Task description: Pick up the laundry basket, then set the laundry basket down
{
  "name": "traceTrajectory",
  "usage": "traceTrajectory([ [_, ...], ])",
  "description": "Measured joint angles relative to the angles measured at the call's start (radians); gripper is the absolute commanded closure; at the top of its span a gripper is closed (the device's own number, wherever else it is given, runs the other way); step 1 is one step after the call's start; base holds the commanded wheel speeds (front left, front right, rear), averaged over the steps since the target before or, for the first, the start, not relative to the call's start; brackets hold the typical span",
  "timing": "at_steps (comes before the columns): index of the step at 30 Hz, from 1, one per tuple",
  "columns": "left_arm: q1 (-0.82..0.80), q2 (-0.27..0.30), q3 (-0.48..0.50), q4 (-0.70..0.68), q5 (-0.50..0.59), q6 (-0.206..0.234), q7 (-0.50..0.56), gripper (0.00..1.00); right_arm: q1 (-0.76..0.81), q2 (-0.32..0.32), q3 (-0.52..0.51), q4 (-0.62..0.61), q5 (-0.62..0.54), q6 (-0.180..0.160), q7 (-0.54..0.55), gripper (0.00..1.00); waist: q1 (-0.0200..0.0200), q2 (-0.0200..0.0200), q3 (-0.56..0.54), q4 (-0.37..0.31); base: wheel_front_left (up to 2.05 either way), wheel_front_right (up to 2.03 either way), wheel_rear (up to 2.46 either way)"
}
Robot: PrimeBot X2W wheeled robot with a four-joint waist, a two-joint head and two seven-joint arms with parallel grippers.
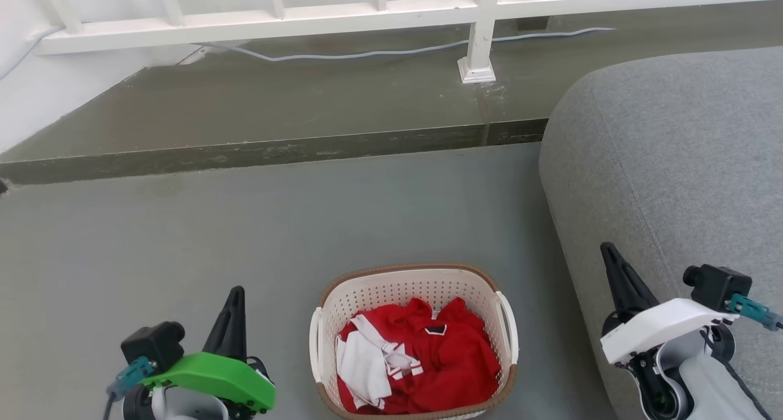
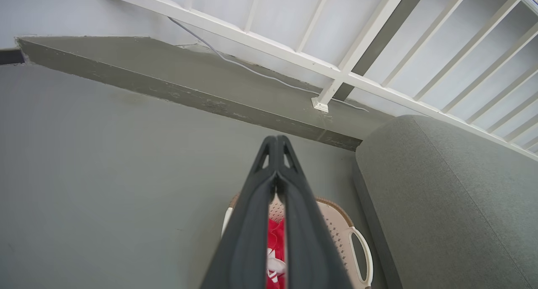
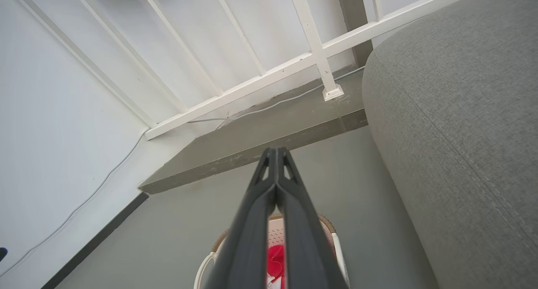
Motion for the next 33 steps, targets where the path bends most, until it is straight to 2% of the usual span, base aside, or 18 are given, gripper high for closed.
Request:
traceTrajectory([
  [33, 0.0, -0.001, 0.11, -0.008, -0.356, -0.035, 0.107, 1.0, 0.0, 0.042, -0.129, -0.03, 0.346, 0.0, 0.114, 1.0, 0.0, 0.0, -0.011, 0.023, 0.0, 0.0, 0.0],
])
